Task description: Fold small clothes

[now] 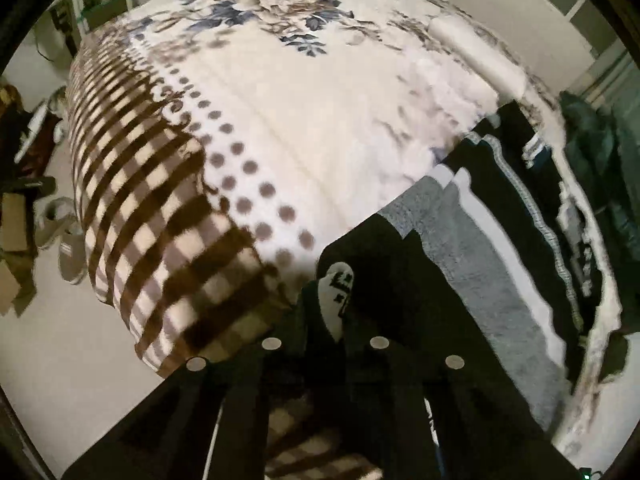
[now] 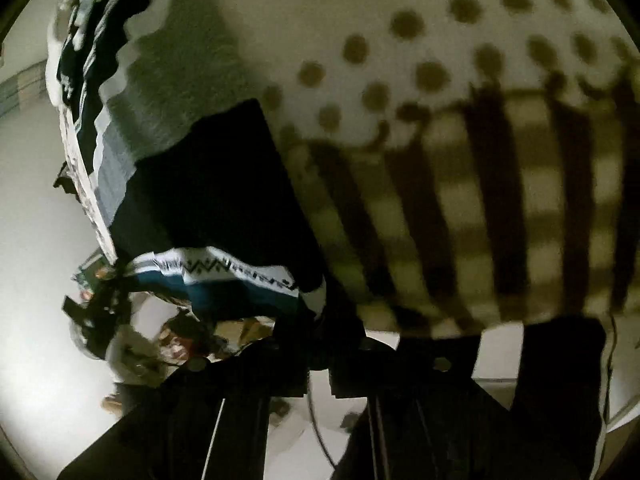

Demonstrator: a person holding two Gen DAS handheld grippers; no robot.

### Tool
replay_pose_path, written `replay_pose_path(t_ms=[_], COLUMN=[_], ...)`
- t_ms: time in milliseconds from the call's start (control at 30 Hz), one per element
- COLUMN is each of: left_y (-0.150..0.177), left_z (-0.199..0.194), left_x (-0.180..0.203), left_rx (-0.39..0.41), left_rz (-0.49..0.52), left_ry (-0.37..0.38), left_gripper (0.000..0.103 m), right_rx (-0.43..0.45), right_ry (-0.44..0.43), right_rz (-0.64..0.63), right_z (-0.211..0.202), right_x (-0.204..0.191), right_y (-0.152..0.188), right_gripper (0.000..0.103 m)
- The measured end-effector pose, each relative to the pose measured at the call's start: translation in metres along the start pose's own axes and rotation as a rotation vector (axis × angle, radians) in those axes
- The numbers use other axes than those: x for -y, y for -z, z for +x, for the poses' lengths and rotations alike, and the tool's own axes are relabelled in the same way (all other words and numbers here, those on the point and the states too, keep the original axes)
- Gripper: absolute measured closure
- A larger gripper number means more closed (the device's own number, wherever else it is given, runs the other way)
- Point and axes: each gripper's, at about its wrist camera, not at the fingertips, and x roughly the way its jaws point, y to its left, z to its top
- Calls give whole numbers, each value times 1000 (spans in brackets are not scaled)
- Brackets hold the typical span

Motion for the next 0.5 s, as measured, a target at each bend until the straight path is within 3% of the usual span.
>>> replay_pose_path(t_ms=[200,267,333,367,433,500], left_y=[-10,-12,-13,-14,-11,-3], left_z=[34,38,29,22,-3,-30], left_x=[-12,-11,-4,0,12,27], left_rx=[-81,-101,-113,-105,-71,-28], left_rz=[1,-17,-5,12,42,83], left_ry=[3,2,-14,-29,-47,-51], left_gripper=[92,89,85,85,67,50], right_rx=[-1,-65,-100,-108,-96,-66], right_ry=[144,157,151,108,40,-5], right_rz=[-25,-33,-46,-53,-58,-62], right_z=[2,14,11,3,-20,-48], right_x=[12,4,-7,-11,-20,-30], right_y=[-7,-16,-20,-20,-24,-31], right_gripper=[97,96,81,63,39,38])
